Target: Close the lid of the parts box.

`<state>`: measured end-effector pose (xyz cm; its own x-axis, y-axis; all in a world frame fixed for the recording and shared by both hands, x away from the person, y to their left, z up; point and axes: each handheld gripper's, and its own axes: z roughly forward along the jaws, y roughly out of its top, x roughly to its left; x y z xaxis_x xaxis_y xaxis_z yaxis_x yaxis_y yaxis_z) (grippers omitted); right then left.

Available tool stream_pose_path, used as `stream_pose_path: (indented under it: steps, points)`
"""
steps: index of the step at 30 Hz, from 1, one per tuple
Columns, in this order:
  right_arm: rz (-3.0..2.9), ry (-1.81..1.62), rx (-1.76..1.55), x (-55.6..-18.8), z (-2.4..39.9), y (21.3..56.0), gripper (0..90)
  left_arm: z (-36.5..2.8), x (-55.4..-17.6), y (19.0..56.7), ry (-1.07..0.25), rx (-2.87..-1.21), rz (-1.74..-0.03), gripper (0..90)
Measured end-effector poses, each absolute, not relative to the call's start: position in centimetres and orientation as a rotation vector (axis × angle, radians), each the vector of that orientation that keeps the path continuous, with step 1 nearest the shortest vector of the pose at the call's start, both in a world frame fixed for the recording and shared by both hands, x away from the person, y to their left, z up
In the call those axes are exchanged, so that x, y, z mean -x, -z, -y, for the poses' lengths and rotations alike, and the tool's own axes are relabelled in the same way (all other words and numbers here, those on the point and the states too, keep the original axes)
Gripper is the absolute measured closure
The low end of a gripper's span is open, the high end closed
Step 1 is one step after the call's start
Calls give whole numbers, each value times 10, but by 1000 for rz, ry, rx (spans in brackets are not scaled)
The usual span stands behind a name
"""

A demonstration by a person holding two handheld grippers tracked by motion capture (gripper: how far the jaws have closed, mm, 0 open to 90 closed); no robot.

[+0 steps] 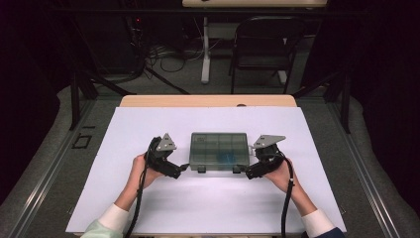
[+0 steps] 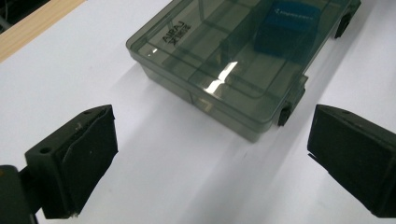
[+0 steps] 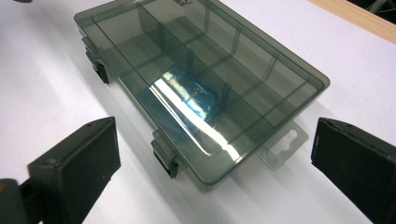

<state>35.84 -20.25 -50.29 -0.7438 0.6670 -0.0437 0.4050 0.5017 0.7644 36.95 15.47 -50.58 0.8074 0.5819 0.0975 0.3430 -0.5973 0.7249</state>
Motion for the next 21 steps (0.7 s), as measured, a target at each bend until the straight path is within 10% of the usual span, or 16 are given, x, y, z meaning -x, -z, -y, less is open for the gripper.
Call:
stream_pose_path:
  steps: [21]
  points:
    - [-2337,-1122,-955,-327,229,509,0,-197,-338,520,-486,-2221,-778,4]
